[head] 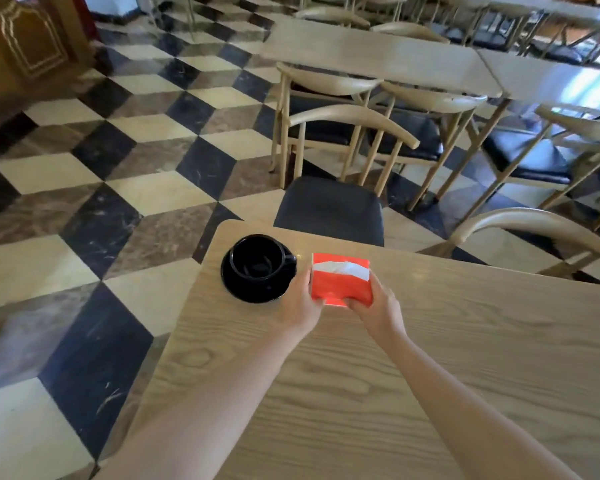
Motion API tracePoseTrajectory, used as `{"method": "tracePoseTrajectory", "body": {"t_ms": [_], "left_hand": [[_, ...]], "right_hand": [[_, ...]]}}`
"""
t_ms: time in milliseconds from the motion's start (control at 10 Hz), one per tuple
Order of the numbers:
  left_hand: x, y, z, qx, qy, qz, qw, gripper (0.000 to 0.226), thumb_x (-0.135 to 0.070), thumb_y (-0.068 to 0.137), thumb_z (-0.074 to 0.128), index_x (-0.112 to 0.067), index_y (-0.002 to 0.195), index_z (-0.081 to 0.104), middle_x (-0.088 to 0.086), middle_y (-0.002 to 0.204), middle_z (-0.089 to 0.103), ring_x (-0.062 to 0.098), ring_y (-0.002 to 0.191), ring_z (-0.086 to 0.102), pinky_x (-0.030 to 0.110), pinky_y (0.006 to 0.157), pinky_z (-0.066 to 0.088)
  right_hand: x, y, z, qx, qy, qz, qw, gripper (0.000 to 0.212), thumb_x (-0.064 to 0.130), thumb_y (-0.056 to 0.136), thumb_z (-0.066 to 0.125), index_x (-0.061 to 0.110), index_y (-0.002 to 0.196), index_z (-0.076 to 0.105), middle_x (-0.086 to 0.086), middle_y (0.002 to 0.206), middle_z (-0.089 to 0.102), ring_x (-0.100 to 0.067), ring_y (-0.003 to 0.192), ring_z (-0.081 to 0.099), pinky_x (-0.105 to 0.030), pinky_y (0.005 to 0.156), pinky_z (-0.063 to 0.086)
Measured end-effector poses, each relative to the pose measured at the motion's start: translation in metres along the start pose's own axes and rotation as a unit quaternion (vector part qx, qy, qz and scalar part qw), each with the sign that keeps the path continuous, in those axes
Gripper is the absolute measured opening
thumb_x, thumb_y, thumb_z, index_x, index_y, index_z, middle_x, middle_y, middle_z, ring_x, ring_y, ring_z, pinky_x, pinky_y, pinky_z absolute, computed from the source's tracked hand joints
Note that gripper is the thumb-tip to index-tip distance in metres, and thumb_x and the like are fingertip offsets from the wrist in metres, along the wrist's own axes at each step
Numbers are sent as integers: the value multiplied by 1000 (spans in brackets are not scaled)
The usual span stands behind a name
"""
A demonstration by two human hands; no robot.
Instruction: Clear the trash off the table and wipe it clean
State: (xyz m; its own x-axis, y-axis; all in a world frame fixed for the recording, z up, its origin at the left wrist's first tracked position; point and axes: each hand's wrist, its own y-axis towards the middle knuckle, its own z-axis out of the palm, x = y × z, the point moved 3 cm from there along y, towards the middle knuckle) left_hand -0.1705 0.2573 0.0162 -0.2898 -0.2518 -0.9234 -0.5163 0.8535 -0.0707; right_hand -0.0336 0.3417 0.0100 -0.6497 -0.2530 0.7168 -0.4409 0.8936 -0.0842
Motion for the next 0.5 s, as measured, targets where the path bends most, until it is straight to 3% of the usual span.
{"method": "tracePoseTrajectory", "body": {"t_ms": [100, 200, 300, 400, 500], "left_hand": [[14, -1, 9, 25, 2, -18, 1000, 58, -1, 86, 55, -18, 139, 40, 2, 112, 64, 17, 103, 61, 33, 91, 50], [21, -6, 17, 45, 14, -34, 998, 49, 0, 84, 53, -16, 130, 50, 4, 112, 66, 24, 105, 62, 40, 89, 51], [21, -11, 19, 68, 38, -39, 996, 61, 1, 82, 52, -20, 138, 42, 2, 114, 65, 23, 105, 60, 39, 86, 50], [24, -12, 17, 98, 23, -78, 992, 60, -4, 82, 53, -26, 136, 43, -4, 108, 65, 21, 103, 61, 34, 84, 49], [28, -18, 10, 119, 36, -118, 985, 45, -12, 83, 54, -26, 125, 50, -2, 108, 67, 21, 103, 62, 36, 89, 50]], "right_hand": [[-12, -7, 9, 3, 10, 46, 999, 44, 21, 72, 72, 20, 113, 54, 2, 95, 67, -21, 91, 61, -24, 66, 39], [-25, -14, 13, 16, 8, 87, 996, 51, 20, 72, 73, 18, 119, 51, 2, 101, 64, -21, 95, 60, -25, 70, 38], [-31, -17, 12, 57, 2, 117, 991, 66, 22, 73, 72, 18, 132, 43, -1, 119, 61, -21, 107, 57, -25, 77, 37], [-33, -14, 3, 98, -42, 116, 988, 65, 26, 77, 70, 15, 134, 41, -2, 126, 58, -24, 113, 55, -25, 79, 35], [-30, -17, -7, 137, -104, 96, 980, 44, 24, 81, 64, 16, 123, 52, -4, 117, 61, -25, 107, 57, -24, 77, 35]]}}
